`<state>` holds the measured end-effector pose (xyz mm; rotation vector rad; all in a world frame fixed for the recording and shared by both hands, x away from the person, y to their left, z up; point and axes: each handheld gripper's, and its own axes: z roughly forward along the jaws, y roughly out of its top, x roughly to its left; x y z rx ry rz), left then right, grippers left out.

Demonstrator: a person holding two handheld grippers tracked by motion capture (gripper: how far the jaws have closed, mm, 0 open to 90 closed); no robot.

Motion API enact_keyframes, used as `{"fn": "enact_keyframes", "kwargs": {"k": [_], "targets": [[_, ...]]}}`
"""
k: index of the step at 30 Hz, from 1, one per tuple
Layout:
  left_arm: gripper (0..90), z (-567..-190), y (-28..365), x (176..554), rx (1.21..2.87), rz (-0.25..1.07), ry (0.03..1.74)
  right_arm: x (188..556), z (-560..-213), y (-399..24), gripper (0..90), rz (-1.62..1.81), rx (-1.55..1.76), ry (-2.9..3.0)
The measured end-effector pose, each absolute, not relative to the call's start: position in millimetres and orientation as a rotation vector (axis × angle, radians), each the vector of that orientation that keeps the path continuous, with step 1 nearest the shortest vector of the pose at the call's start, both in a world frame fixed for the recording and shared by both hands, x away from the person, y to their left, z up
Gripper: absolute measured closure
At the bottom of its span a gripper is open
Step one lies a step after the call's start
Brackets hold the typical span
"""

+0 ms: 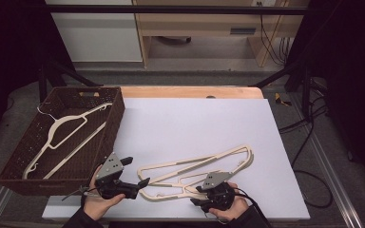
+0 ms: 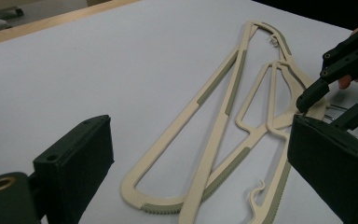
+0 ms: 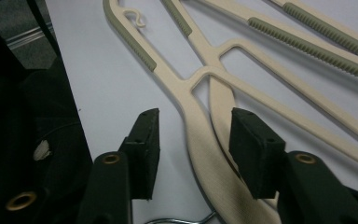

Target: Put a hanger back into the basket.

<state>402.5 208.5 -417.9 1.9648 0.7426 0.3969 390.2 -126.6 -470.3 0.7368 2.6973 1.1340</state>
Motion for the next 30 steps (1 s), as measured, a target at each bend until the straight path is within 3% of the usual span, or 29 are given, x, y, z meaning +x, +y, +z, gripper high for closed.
{"fn": "enact_keyframes", "kwargs": {"k": [6,19,30], "targets": [[6.6,-419,207,403,1.975,0.395,0.738,391,-475,-124,66.4,1.100,0.703,2.729],[8.1,-424,198,402,2.005,0.367,0.719,393,-476,-122,73.4,1.086,0.618,2.751],[15.5,-443,145,400,2.194,0.273,0.553,402,-475,-126,75.7,1.144,0.588,2.813]]}}
